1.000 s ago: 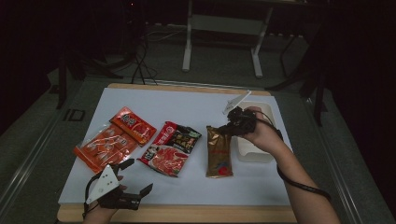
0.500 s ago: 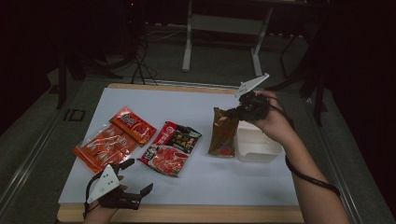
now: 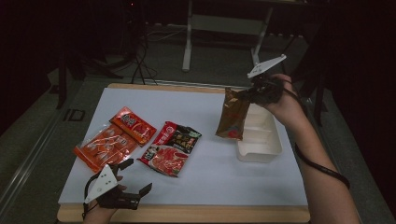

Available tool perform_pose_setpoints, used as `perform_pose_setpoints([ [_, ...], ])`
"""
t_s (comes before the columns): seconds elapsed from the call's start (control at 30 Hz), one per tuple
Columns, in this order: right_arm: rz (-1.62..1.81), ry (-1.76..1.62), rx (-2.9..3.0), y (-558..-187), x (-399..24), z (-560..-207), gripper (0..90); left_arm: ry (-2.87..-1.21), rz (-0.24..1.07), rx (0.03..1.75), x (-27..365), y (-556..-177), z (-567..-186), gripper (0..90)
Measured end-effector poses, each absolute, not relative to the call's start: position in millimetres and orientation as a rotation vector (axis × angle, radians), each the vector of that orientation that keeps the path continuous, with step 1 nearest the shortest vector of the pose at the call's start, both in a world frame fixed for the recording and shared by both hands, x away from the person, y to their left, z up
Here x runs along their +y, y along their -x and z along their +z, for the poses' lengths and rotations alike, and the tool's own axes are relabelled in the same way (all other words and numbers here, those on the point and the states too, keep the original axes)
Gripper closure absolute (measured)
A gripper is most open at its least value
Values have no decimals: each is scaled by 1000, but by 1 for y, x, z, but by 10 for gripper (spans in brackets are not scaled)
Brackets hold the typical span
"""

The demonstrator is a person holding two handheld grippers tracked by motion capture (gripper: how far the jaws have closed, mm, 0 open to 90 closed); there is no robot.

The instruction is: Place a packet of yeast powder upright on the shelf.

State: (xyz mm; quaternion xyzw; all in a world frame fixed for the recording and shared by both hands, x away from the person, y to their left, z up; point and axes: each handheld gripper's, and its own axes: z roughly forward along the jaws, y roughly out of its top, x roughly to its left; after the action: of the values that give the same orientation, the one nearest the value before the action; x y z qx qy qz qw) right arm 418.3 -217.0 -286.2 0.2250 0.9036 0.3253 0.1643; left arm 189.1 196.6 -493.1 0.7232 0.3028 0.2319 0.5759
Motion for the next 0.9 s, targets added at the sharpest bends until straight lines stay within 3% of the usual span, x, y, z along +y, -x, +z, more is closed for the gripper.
perform_pose_setpoints([
  [0.43,904,-665,2473,-436,-248,-270,889,-1698,548,717,197,-187,-494,16],
  [0.9,890,-685,2382,-461,-274,-277,888,-1706,552,730,198,-183,-496,16],
])
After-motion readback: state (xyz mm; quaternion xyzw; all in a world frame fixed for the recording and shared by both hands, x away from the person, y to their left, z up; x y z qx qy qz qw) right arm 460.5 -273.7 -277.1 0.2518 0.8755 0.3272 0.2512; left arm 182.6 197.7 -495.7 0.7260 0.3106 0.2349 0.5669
